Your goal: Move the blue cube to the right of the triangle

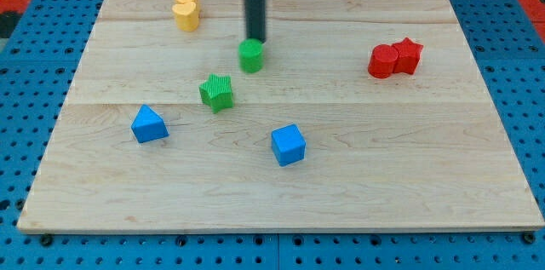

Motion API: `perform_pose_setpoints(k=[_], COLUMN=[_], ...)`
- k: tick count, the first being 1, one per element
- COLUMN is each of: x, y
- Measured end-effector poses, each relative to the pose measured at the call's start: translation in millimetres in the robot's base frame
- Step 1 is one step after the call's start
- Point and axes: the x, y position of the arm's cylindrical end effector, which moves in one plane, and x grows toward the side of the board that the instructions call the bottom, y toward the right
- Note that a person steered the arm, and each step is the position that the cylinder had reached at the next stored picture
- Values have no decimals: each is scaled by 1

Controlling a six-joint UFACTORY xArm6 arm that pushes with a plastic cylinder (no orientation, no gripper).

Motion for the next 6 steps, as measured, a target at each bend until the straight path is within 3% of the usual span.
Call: perform_pose_setpoints(k=[1, 2, 3, 4, 6], x=[29, 38, 149, 189, 162], y=[-10, 86, 164, 139, -95])
